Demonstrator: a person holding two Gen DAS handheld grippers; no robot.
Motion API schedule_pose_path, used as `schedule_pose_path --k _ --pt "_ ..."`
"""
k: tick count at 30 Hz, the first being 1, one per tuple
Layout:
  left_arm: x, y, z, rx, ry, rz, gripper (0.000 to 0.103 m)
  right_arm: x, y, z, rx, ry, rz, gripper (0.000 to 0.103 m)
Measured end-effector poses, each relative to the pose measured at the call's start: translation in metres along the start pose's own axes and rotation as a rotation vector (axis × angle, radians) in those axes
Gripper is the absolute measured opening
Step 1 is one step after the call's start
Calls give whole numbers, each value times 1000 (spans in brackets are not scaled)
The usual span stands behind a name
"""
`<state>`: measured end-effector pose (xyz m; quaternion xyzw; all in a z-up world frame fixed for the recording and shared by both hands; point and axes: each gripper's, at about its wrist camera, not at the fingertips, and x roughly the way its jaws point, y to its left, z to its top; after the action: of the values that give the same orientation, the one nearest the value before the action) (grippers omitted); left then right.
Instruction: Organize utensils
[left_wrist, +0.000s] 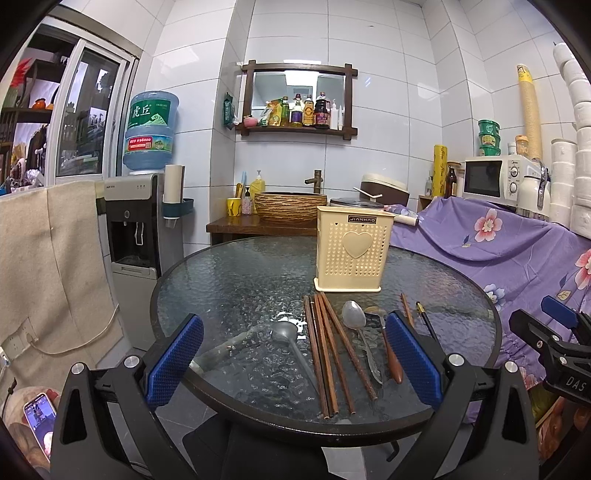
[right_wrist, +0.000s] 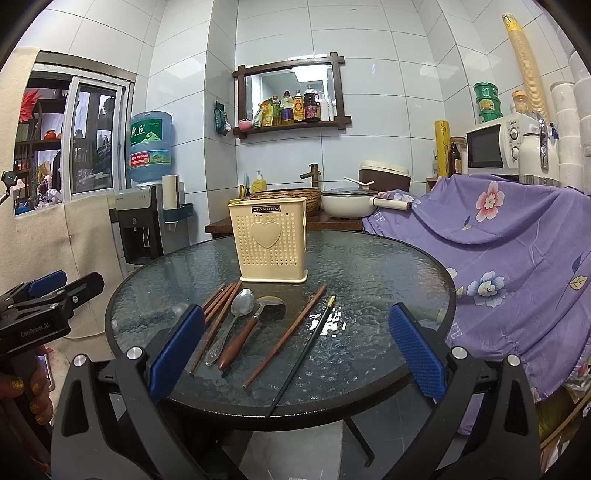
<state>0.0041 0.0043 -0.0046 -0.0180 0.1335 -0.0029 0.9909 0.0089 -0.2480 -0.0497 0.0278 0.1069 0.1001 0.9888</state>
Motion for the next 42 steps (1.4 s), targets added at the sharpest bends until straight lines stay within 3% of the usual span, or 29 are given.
schedule_pose_path --k 7,11,15,17,20,25,32,36,42 --pt "6 2 -5 -8 24 -12 97 1 -1 -1 -7 6 -5 98" --pt "17 3 -7 3 75 18 97 15 0 -1 -32 71 -11 98" --pt "42 8 -6 43 171 29 97 40 0 -4 -91 172 -19 98" --pt "63 13 -5 57 259 39 97 54 -2 -5 -103 230 -30 98" --pt "88 23 -4 29 353 1 97 78 -8 -3 -84 301 -29 98" --pt "125 26 0 75 438 15 83 129 -26 7 -37 421 -65 98" --pt "156 26 4 92 520 -12 72 186 -33 19 -3 566 -47 61" --pt "170 29 3 54 582 -30 64 212 -36 17 37 664 -45 43" --pt "188 36 1 -21 652 -39 61 227 -40 15 65 707 -76 35"
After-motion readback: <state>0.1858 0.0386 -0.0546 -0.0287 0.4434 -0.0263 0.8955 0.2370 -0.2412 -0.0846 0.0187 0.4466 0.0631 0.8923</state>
